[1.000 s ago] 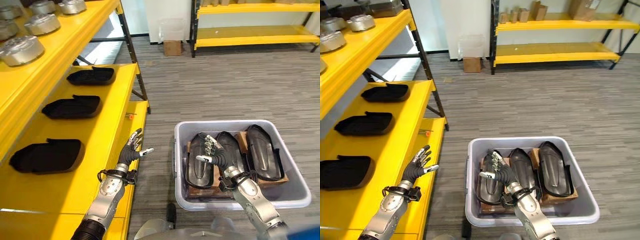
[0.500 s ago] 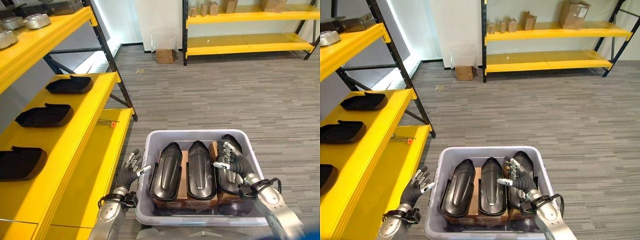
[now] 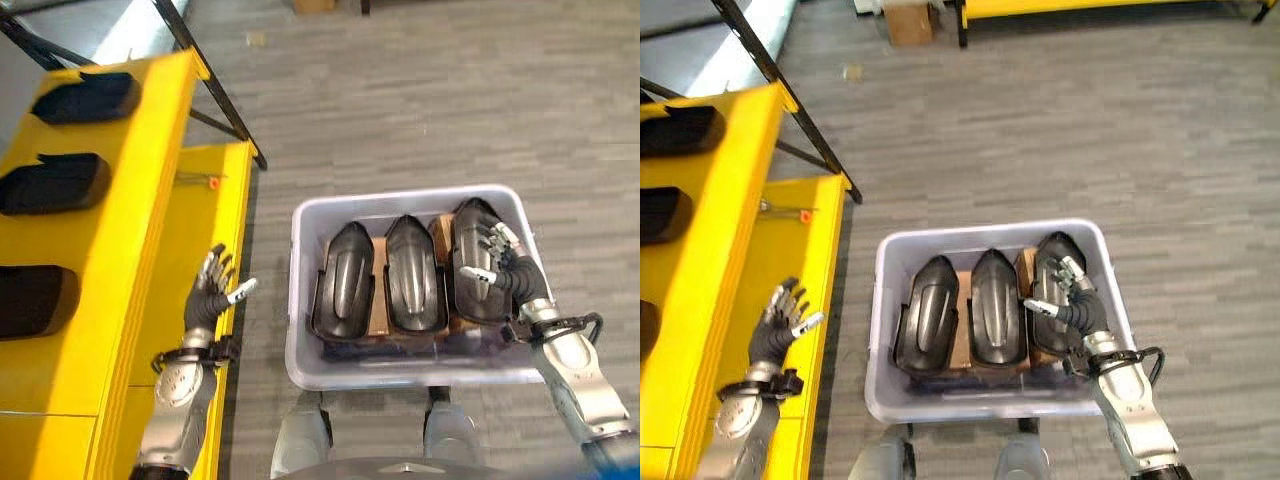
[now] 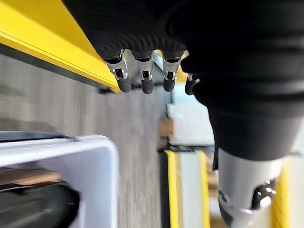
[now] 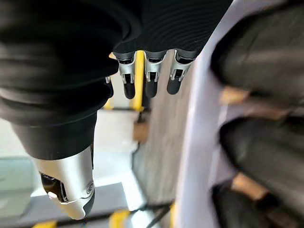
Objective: Move parts from the plastic box to the shelf.
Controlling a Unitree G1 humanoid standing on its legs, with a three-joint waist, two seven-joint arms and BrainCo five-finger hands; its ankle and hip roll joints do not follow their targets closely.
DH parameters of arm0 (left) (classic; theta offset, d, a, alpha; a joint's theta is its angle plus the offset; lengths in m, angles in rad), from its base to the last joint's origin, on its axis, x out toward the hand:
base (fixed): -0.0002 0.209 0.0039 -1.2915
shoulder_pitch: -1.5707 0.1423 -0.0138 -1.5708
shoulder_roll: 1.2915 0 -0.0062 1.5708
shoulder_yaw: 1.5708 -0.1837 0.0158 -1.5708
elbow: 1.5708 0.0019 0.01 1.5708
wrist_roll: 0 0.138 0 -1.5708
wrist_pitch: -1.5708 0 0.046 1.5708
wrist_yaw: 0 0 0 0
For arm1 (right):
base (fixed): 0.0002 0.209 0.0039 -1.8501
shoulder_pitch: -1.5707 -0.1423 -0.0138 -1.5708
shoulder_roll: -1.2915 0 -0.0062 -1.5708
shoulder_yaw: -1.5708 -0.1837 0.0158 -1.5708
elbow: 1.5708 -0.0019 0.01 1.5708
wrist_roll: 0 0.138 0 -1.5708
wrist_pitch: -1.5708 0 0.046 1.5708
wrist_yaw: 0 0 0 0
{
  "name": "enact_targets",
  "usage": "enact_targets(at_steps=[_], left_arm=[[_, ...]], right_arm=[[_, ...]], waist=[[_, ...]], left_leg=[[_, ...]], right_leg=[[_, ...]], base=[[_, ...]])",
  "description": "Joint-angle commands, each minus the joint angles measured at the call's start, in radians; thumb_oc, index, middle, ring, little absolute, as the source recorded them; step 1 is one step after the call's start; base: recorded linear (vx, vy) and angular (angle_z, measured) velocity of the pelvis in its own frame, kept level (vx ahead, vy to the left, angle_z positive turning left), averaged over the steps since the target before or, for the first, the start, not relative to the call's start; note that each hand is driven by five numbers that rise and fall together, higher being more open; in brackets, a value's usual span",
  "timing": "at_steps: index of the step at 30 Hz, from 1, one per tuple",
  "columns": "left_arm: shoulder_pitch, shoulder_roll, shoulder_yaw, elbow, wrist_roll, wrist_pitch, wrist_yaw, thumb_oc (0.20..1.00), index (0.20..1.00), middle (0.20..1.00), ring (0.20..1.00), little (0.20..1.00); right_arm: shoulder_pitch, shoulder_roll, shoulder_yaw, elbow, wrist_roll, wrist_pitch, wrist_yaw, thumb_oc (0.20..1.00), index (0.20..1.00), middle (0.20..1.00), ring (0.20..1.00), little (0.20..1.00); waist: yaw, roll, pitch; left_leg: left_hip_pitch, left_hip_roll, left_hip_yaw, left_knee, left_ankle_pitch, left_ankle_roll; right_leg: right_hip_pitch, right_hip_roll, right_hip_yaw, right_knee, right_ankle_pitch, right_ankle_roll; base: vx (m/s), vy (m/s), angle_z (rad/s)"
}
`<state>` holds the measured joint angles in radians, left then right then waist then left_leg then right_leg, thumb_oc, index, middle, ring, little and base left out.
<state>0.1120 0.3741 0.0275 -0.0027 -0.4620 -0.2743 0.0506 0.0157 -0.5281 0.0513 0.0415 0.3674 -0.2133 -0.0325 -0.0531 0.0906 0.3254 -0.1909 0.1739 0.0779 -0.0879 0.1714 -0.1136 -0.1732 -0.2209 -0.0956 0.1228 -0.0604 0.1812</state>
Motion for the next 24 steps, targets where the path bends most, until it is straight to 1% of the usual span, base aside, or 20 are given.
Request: enact_targets(at_steps=[1,2,3,4,5,8,12,13,15,17,18,24], left_arm=[[-0.028,0.038,0.025,-0.08,-0.032,-0.093,0.022,1.0,1.0,1.0,1.0,1.0],[-0.056,0.039,0.005,-0.108,-0.041,-0.095,0.021,1.0,1.0,1.0,1.0,1.0],[-0.058,0.039,0.005,-0.107,-0.041,-0.095,0.021,1.0,1.0,1.0,1.0,1.0],[-0.081,0.036,-0.019,-0.13,-0.057,-0.097,0.021,1.0,1.0,1.0,1.0,1.0],[-0.082,0.036,-0.019,-0.13,-0.057,-0.097,0.021,1.0,1.0,1.0,1.0,1.0],[-0.109,0.038,-0.064,-0.156,-0.078,-0.093,0.013,1.0,1.0,1.0,1.0,1.0],[-0.13,0.044,-0.083,-0.167,-0.082,-0.093,0.014,1.0,1.0,1.0,1.0,1.0],[-0.138,0.047,-0.092,-0.175,-0.084,-0.093,0.015,1.0,1.0,1.0,1.0,1.0],[-0.144,0.046,-0.114,-0.179,-0.098,-0.09,0.012,1.0,1.0,1.0,1.0,1.0],[-0.148,0.047,-0.119,-0.181,-0.1,-0.089,0.013,1.0,1.0,1.0,1.0,1.0],[-0.154,0.051,-0.139,-0.189,-0.114,-0.088,0.007,1.0,1.0,1.0,1.0,1.0],[-0.16,0.056,-0.161,-0.187,-0.122,-0.086,0.005,1.0,1.0,1.0,1.0,1.0]], right_arm=[[-0.085,-0.006,-0.033,-0.029,-0.054,-0.063,-0.092,1.0,1.0,1.0,1.0,1.0],[-0.107,-0.002,-0.047,-0.016,-0.071,-0.064,-0.122,1.0,1.0,1.0,1.0,1.0],[-0.108,-0.002,-0.047,-0.016,-0.072,-0.064,-0.122,1.0,1.0,1.0,1.0,1.0],[-0.122,0.002,-0.063,-0.001,-0.086,-0.069,-0.16,1.0,1.0,1.0,1.0,1.0],[-0.123,0.002,-0.064,0.0,-0.086,-0.07,-0.16,1.0,1.0,1.0,1.0,1.0],[-0.133,0.024,-0.089,0.021,-0.114,-0.074,-0.218,1.0,1.0,1.0,1.0,1.0],[-0.154,0.032,-0.096,0.054,-0.147,-0.07,-0.262,1.0,1.0,1.0,1.0,1.0],[-0.167,0.04,-0.098,0.07,-0.135,-0.075,-0.275,1.0,1.0,1.0,1.0,1.0],[-0.173,0.052,-0.103,0.095,-0.103,-0.084,-0.287,1.0,1.0,1.0,1.0,1.0],[-0.174,0.052,-0.107,0.099,-0.105,-0.085,-0.293,1.0,1.0,1.0,1.0,1.0],[-0.188,0.054,-0.11,0.133,-0.096,-0.088,-0.311,1.0,1.0,1.0,1.0,1.0],[-0.199,0.06,-0.093,0.173,-0.092,-0.084,-0.315,1.0,1.0,1.0,1.0,1.0]], waist=[[0.016,-0.043,-0.02],[0.011,-0.046,-0.004],[0.012,-0.046,-0.004],[0.005,-0.048,0.008],[0.006,-0.049,0.009],[-0.005,-0.057,0.039],[-0.008,-0.065,0.058],[-0.009,-0.068,0.067],[-0.012,-0.072,0.075],[-0.012,-0.071,0.076],[-0.013,-0.069,0.083],[-0.012,-0.071,0.093]], left_leg=[[0.093,0.07,0.014,0.068,-0.129,-0.038],[0.08,0.061,0.018,0.072,-0.134,-0.033],[0.079,0.061,0.019,0.073,-0.135,-0.032],[0.07,0.053,0.022,0.077,-0.139,-0.03],[0.07,0.053,0.023,0.079,-0.14,-0.029],[0.051,0.042,0.028,0.1,-0.156,-0.019],[0.031,0.036,0.03,0.127,-0.172,-0.013],[0.02,0.035,0.029,0.139,-0.176,-0.011],[0.008,0.031,0.031,0.146,-0.18,-0.009],[0.004,0.029,0.03,0.148,-0.181,-0.009],[-0.006,0.023,0.029,0.152,-0.182,-0.008],[-0.016,0.017,0.034,0.158,-0.186,-0.003]], right_leg=[[-0.064,-0.026,-0.002,0.018,0.054,-0.029],[-0.077,-0.031,0.009,0.01,0.065,-0.028],[-0.078,-0.031,0.01,0.01,0.065,-0.027],[-0.086,-0.038,0.016,0.003,0.074,-0.026],[-0.086,-0.038,0.017,0.003,0.075,-0.026],[-0.105,-0.043,0.037,-0.004,0.088,-0.025],[-0.123,-0.045,0.05,0.002,0.091,-0.025],[-0.13,-0.044,0.054,0.004,0.093,-0.026],[-0.136,-0.046,0.056,0.003,0.096,-0.026],[-0.139,-0.046,0.056,0.003,0.097,-0.025],[-0.147,-0.048,0.058,0.005,0.1,-0.026],[-0.164,-0.047,0.067,0.006,0.105,-0.025]], base=[[-0.03,0.048,-0.22],[-0.03,0.047,-0.27],[-0.02,0.05,-0.18],[-0.01,0.027,-0.04],[0.0,0.049,-0.04],[0.01,0.03,-0.07],[0.0,0.009,-0.08],[0.0,0.0,0.0],[0.0,0.0,0.0],[0.0,0.0,0.0],[0.0,0.0,0.0],[0.0,0.0,0.0]])
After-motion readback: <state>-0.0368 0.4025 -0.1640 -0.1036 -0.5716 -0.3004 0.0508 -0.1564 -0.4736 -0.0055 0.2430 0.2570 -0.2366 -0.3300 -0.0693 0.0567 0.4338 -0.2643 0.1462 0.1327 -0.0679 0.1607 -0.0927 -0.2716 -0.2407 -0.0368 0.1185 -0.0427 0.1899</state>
